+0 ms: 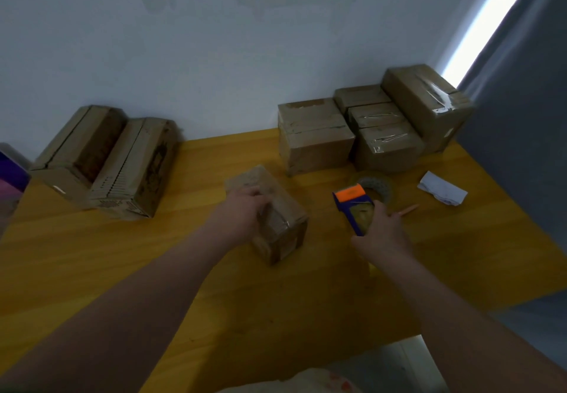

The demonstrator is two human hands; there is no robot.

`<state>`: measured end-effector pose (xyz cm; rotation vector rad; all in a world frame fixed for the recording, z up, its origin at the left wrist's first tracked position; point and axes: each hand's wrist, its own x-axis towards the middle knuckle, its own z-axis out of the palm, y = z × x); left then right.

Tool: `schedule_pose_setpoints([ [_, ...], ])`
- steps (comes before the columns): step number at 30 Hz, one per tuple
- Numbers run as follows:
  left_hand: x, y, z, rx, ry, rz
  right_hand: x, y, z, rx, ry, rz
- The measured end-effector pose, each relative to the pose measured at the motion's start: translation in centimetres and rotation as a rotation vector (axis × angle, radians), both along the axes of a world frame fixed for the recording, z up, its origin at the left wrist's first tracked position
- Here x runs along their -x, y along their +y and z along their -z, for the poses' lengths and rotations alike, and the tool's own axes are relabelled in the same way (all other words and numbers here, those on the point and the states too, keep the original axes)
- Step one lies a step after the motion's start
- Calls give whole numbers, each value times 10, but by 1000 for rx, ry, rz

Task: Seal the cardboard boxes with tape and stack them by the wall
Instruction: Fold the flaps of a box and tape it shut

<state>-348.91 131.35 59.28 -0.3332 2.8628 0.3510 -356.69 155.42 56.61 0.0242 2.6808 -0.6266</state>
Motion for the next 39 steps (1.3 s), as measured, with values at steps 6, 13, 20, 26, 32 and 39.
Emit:
schedule_pose_setpoints([
  [6, 1, 35, 22, -11, -120, 20, 1, 14, 4, -102, 51, 18],
  [13, 3, 22, 29, 0, -120, 183, -1, 23, 8, 132, 52, -16],
  [20, 1, 7, 23, 96, -107, 306, 4, 31, -20, 470, 52, -63],
  [26, 0, 16, 5, -254, 209, 26, -2, 24, -36, 612, 85, -314],
  [32, 6, 27, -36, -1273, 43, -631, -11, 11, -38, 588, 182, -490],
  [39, 4, 19, -28, -1223, 115, -638, -15, 4, -45, 572, 246, -611],
])
